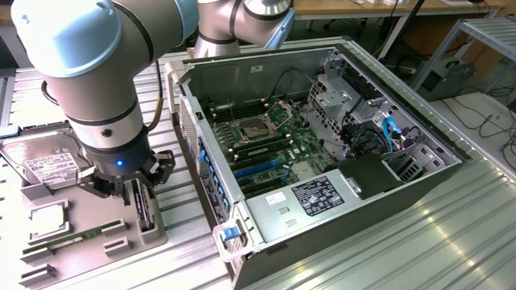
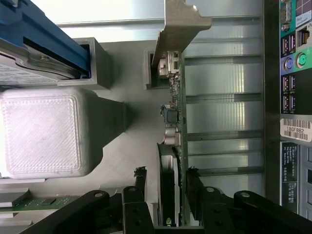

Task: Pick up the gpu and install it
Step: 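Pick up the gpu and move the gpu toward the slot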

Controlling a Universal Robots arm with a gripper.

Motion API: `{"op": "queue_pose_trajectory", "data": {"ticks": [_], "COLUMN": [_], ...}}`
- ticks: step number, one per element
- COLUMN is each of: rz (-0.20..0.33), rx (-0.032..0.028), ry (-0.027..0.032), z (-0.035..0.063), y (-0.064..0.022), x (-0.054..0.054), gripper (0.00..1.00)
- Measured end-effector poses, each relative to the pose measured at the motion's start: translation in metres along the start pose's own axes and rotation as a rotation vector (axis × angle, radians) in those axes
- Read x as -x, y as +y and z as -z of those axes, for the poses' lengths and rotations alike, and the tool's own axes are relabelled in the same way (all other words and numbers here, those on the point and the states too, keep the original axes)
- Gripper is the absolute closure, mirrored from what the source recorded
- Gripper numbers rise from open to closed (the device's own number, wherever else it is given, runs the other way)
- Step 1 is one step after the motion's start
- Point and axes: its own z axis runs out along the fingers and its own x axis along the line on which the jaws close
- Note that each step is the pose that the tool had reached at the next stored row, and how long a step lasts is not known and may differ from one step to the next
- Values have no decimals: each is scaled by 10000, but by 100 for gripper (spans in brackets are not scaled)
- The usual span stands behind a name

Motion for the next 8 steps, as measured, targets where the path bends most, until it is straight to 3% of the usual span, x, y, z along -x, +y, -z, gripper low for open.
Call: {"op": "queue_pose_trajectory", "data": {"ticks": [5, 8], "rz": [0, 0], "rx": [1, -1], "ry": [-1, 1], "z": [-9, -11], "y": [0, -1], "x": [5, 7], "gripper": [56, 69]}}
